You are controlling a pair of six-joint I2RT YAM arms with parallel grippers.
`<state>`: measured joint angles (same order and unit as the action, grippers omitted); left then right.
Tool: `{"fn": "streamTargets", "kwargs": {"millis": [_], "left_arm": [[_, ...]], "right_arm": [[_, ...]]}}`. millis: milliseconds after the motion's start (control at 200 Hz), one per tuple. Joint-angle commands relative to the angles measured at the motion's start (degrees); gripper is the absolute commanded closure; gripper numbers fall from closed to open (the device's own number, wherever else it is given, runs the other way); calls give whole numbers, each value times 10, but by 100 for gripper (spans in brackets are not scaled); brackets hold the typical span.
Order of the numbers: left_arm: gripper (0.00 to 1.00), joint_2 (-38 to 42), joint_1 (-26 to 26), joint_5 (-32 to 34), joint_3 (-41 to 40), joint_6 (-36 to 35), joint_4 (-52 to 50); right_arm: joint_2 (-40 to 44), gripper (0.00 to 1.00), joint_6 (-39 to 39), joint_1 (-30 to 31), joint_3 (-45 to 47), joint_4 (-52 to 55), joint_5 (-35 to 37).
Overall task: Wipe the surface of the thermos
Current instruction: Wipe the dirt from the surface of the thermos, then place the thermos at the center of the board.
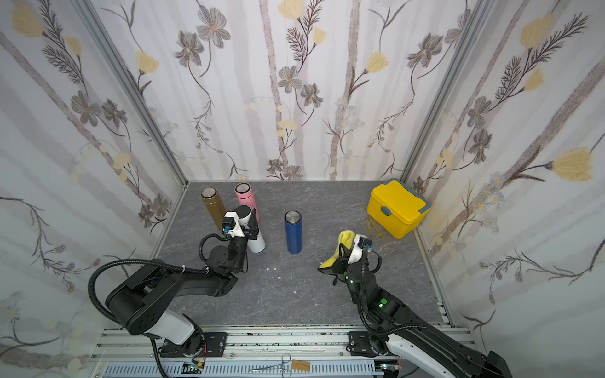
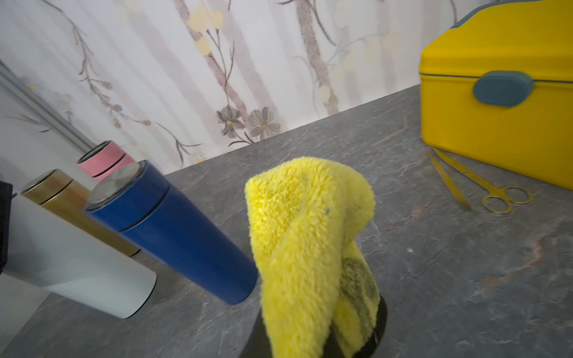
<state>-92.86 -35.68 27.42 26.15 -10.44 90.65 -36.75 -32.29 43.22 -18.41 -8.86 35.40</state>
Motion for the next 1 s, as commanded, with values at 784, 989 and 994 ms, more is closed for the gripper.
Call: {"fn": "streamTargets", "kwargs": {"millis": [784,989,994], "left_arm": [[100,-266,67,-101,361,29,-76],[100,-295,71,-125,379,39,-84],[100,-295,71,-126,379,39,-84]], "right_arm": [[-185,100,33,-243,47,-176,-32],[-198,100,35,-243,42,-176,-42],[-198,100,35,-243,41,-175,-41]]}}
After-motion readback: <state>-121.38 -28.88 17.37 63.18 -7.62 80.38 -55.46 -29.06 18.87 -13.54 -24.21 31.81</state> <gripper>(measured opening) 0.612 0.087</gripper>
